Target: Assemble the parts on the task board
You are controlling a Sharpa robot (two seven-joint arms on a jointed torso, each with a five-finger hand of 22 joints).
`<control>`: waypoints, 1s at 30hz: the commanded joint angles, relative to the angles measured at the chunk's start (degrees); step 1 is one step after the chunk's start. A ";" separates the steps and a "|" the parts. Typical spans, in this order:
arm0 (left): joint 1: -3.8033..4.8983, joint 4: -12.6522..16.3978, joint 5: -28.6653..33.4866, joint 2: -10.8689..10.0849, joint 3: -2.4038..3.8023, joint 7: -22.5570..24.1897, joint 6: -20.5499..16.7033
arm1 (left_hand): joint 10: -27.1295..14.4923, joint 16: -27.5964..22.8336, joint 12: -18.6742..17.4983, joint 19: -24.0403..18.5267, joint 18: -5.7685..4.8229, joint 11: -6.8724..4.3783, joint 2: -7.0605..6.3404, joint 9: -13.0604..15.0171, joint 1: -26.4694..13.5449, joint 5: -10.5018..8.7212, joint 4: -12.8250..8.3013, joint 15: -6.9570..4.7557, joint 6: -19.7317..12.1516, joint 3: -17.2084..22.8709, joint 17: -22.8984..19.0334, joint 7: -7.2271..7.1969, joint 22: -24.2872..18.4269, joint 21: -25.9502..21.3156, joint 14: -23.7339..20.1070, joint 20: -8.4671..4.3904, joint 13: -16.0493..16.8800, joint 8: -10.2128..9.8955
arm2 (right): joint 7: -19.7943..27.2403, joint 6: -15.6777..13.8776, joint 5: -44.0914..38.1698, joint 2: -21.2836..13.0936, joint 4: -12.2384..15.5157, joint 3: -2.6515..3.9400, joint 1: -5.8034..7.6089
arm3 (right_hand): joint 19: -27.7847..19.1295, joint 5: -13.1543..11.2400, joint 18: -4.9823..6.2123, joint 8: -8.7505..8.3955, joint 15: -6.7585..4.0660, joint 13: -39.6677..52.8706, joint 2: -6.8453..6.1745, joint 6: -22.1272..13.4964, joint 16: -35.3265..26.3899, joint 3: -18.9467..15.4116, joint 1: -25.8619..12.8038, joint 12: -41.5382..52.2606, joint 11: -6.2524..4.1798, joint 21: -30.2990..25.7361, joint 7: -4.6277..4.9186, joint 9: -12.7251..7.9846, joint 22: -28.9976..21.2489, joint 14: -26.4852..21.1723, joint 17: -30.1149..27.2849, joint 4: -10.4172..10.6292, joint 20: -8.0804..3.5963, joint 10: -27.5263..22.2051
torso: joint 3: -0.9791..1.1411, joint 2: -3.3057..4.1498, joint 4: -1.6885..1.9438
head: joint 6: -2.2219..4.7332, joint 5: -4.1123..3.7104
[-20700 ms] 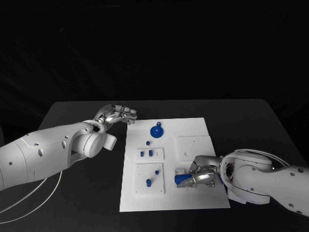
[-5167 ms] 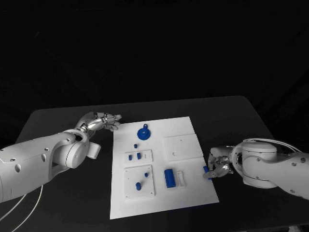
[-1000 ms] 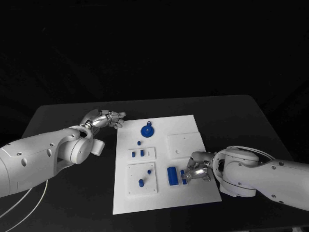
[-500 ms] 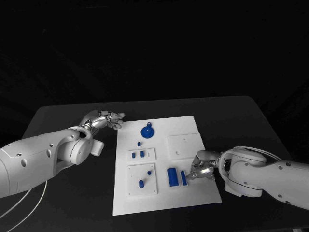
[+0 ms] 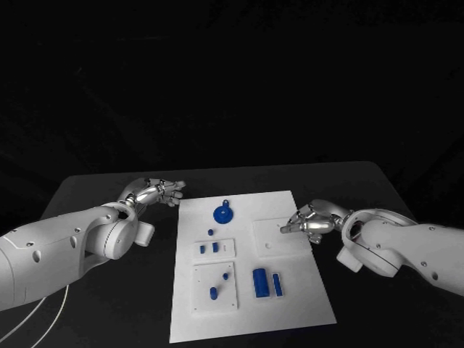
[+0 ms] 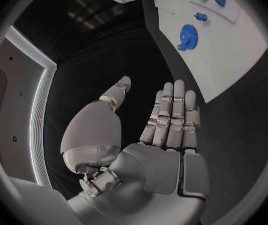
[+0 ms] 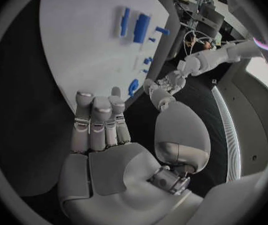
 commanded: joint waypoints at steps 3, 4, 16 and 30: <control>0.59 -1.75 3.15 1.23 0.10 1.81 0.90 | 0.17 -0.93 0.08 -0.46 0.77 -0.34 0.99 -0.08 0.52 0.32 -0.68 0.45 0.20 -0.01 0.06 -0.31 0.08 -0.62 -0.43 0.29 -0.04 0.45 | 15.69 0.32 20.67 4.34 -8.73 0.96 0.58 | -3.48 2.66 0.47 0.21 0.48 -0.89 3.28 -2.22 -2.72 -1.68 1.76 -2.16 0.41 -2.33 1.84 0.31 -0.46 -3.39 -1.20 -3.75 1.03 -3.52 | 0.00 -2.13 0.12 | 2.30 0.23; 0.64 -2.05 3.31 1.39 0.10 1.88 1.00 | 0.21 -1.14 0.08 -0.61 0.73 -0.35 1.10 -0.10 0.63 0.36 -0.80 0.54 0.24 0.02 0.04 -0.32 0.07 -0.74 -0.62 0.37 -0.04 0.47 | 16.11 0.43 21.66 5.11 -10.05 1.14 0.58 | -4.61 3.13 0.29 0.20 0.73 -1.35 3.94 -2.36 -3.68 -2.07 1.93 -2.91 0.59 -3.14 1.96 0.36 -0.66 -4.53 -1.67 -4.59 1.47 -4.54 | -0.02 -2.30 0.13 | 2.75 0.32; 2.05 -11.58 8.31 7.37 0.27 4.03 3.65 | -5.44 -7.51 -0.73 -6.36 -0.61 0.55 2.43 -0.94 1.44 0.68 -2.63 2.97 -1.34 0.14 -2.30 -0.81 -0.84 -5.13 -8.43 2.96 -2.47 -0.34 | 21.22 7.45 35.01 19.46 -34.23 5.19 -1.24 | -26.15 3.66 -4.15 -0.65 10.73 -27.27 8.36 -6.60 -31.61 0.88 3.28 -29.61 6.21 -23.79 5.07 0.50 -11.35 -20.81 -19.48 -8.82 9.66 -17.36 | 0.08 -4.69 0.54 | 8.51 1.66; 1.99 -19.28 12.86 12.80 0.38 6.81 4.82 | -11.26 -10.08 -0.64 -11.06 -1.63 -0.47 2.47 -1.47 0.82 0.42 -1.74 2.87 -5.24 -0.06 -3.54 -3.43 -0.97 -8.10 -12.97 4.47 -3.92 -1.85 | 23.54 10.18 38.46 24.08 -41.00 9.78 -4.57 | -32.15 2.90 -3.37 -0.06 14.47 -56.07 11.01 -8.84 -48.17 -2.45 3.00 -50.05 8.41 -34.01 4.03 -1.28 -19.02 -23.24 -32.30 -8.75 14.08 -11.33 | 0.45 -5.48 0.46 | 13.20 2.61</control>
